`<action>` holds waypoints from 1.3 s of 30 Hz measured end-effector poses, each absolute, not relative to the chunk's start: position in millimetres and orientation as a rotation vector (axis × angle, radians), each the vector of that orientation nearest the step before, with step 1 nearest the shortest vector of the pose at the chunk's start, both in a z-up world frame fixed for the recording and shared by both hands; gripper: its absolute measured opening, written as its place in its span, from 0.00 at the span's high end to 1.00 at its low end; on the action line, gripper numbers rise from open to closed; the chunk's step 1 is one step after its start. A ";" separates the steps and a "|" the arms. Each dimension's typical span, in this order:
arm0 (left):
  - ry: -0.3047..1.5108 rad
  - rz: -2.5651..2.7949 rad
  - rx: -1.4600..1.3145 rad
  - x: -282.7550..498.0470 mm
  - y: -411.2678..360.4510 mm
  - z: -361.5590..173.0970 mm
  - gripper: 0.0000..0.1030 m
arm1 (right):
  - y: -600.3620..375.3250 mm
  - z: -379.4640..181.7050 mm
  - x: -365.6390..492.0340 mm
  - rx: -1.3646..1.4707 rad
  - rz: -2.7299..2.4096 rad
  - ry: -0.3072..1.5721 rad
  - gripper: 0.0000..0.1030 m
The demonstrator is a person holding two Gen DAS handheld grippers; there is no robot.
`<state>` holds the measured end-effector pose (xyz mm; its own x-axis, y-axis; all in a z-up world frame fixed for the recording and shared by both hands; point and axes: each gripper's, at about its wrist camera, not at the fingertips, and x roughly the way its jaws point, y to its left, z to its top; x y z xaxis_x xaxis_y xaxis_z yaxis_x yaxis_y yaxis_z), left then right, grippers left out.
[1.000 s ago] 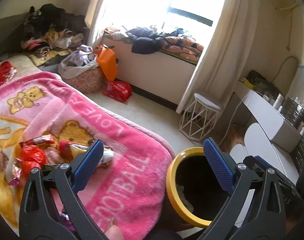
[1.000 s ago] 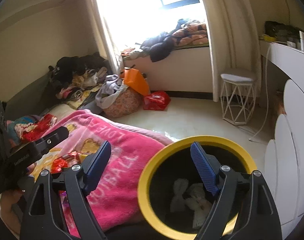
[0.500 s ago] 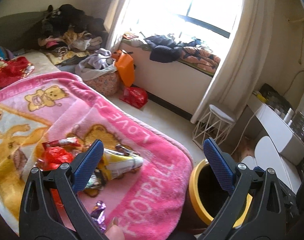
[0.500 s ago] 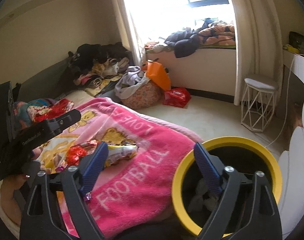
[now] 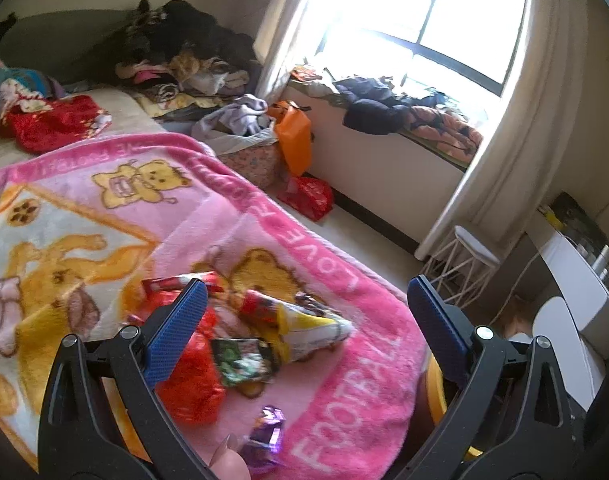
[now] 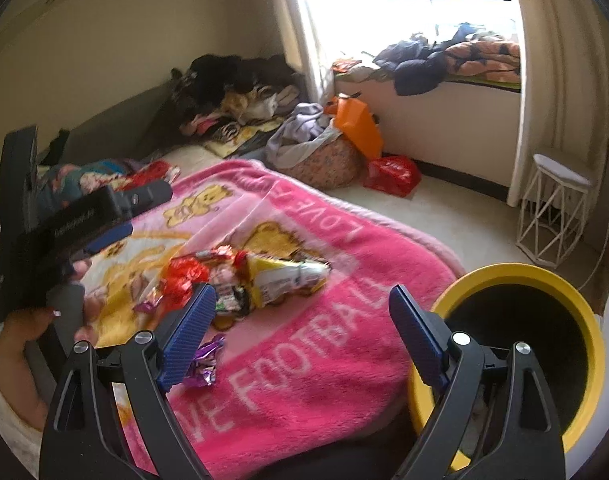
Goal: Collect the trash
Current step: 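Move both tools back over the remaining trash on the blanket, then grasp the purple wrapper with the right tool while the left tool grasps the red plastic bag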
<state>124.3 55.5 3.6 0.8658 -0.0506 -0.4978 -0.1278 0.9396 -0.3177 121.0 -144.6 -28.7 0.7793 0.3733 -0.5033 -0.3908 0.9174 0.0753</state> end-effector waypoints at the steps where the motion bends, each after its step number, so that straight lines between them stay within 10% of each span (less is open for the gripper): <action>1: 0.529 0.050 -0.355 124.0 60.8 2.3 0.11 | -141.5 -30.8 121.8 -0.040 0.422 0.543 0.17; 20: 0.669 0.138 -0.430 125.9 138.5 -47.2 0.11 | -56.6 -96.0 144.0 -0.164 0.600 0.773 0.17; 28: 0.763 0.096 -0.450 133.8 140.4 -74.6 0.36 | -34.7 -121.9 153.8 -0.175 0.631 0.854 0.19; 39: 0.882 0.075 -0.459 140.6 130.9 -105.5 0.58 | -32.1 -152.9 165.0 -0.190 0.637 0.975 0.68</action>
<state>140.6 130.9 -105.5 0.6398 -0.1233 -0.7586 -0.2494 0.9004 -0.3566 165.0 -32.1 -152.9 0.3968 0.4168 -0.8178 -0.5816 0.8034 0.1273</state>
